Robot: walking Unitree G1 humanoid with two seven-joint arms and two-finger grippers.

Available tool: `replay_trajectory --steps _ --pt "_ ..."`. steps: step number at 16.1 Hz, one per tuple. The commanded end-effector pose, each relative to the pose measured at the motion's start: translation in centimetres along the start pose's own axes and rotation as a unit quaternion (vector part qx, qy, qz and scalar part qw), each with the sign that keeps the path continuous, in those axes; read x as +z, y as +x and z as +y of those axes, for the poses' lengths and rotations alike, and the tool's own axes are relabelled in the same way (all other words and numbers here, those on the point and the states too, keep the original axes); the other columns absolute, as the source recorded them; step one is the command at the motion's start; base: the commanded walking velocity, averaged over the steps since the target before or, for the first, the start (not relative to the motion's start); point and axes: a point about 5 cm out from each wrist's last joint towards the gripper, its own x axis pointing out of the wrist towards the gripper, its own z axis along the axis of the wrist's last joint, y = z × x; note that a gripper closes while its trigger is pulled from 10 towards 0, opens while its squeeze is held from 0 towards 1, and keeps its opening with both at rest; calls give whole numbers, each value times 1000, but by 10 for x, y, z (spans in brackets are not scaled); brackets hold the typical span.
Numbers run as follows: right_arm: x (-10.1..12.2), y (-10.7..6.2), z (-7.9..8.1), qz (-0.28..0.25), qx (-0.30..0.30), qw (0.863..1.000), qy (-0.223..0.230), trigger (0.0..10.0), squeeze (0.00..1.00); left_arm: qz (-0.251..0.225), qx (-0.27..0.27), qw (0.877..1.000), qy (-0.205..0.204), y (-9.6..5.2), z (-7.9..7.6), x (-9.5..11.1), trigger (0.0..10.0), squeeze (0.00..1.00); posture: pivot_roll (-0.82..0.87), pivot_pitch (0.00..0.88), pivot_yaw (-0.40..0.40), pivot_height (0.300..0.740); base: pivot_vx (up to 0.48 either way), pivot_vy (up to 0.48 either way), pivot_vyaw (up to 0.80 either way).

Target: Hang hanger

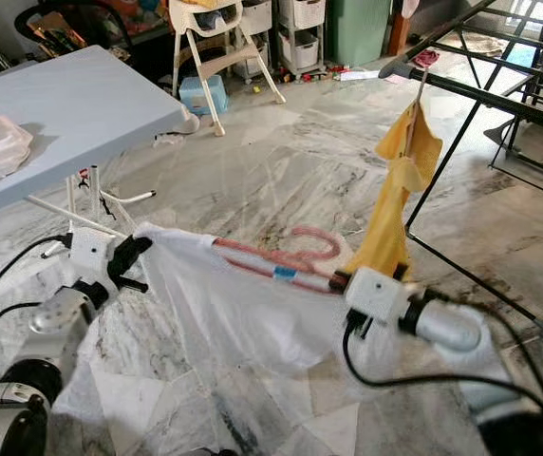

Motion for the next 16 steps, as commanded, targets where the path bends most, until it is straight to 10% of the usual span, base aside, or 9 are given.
replay_trajectory --steps 1,8,12,16 --pt "18 -5 -6 -63 -2 998 4 0 0 36 38 999 -4 -10 10 -15 0 0 -215 54 142 740 0 0 0" --pt "-14 -69 -20 -9 56 997 47 0 0 92 137 986 -16 -42 47 -37 0 0 -225 6 112 740 0 0 0" --pt "-20 -75 -20 -3 99 993 61 0 0 121 175 977 -17 -55 56 -48 0 0 -192 4 124 740 0 0 0" --pt "-25 -64 -13 37 139 990 -9 0 0 37 126 990 -55 -22 29 -21 0 0 -165 0 114 740 0 0 0"
